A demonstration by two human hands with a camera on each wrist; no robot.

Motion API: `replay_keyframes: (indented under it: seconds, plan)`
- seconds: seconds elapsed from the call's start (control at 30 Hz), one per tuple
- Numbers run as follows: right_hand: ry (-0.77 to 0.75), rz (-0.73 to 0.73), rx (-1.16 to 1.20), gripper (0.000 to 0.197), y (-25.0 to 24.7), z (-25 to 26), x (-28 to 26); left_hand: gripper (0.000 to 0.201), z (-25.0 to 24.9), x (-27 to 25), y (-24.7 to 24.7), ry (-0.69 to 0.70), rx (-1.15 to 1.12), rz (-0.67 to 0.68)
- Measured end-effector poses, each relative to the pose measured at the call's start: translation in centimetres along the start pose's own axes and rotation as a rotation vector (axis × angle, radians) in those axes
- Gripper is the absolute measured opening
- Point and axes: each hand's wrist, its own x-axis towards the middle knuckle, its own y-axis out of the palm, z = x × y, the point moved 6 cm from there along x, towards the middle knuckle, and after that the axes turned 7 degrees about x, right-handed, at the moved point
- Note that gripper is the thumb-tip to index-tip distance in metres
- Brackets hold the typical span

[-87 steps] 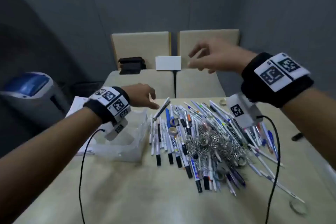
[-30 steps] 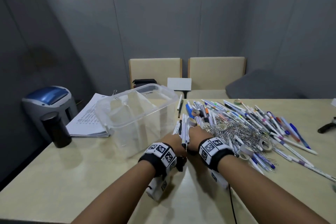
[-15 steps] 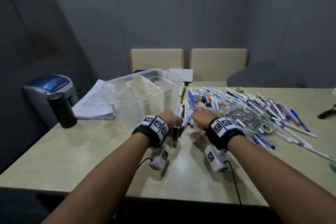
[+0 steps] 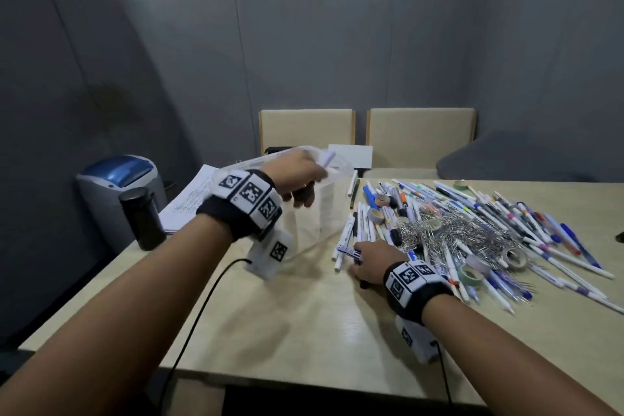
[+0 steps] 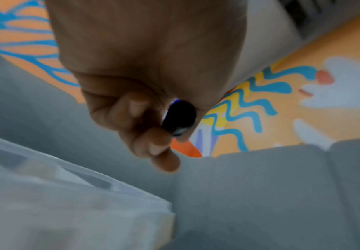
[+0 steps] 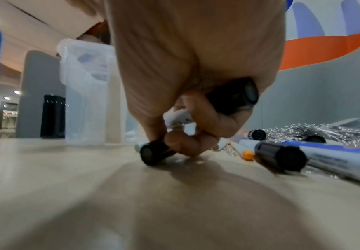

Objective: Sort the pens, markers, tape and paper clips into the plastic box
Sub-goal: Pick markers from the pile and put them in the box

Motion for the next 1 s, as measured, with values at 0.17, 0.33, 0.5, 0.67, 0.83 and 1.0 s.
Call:
replay_keyframes:
  seconds: [0.17,0.33,0.5,0.67,0.83,1.0]
  plan:
    - [-0.055,-0.131,0.108,0.023,-2.0,0.6,-1.1,0.039,2.9,1.5,-2.9,-0.082,0.077,-0.248]
    - [-0.139,-0.394,0.346,0.033,-8.9,2.8,-1.3,0.033,4.0,1.9,-0.3,-0.089,0.048,-0.303]
    - [-0.294,-0.473,0.542,0.045,-14.9,5.9,-1.7,0.030,5.0,1.5,0.0,-0.049,0.097,-0.331]
    - [-0.281,-0.203,0.550,0.068,-15.1,9.6,-0.3,0.031,7.3,0.8,-1.6,-0.140,0.087,-0.364]
    - [-0.204,-0.105,0.483,0.037,-13.2,13.1,0.5,0.027,7.9,1.4,-1.6,-0.215,0.100,-0.322]
    - [-0.151,-0.140,0.418,0.028,-11.1,13.8,2.3,0.022,8.1,1.8,-0.9,-0.224,0.212,-0.280]
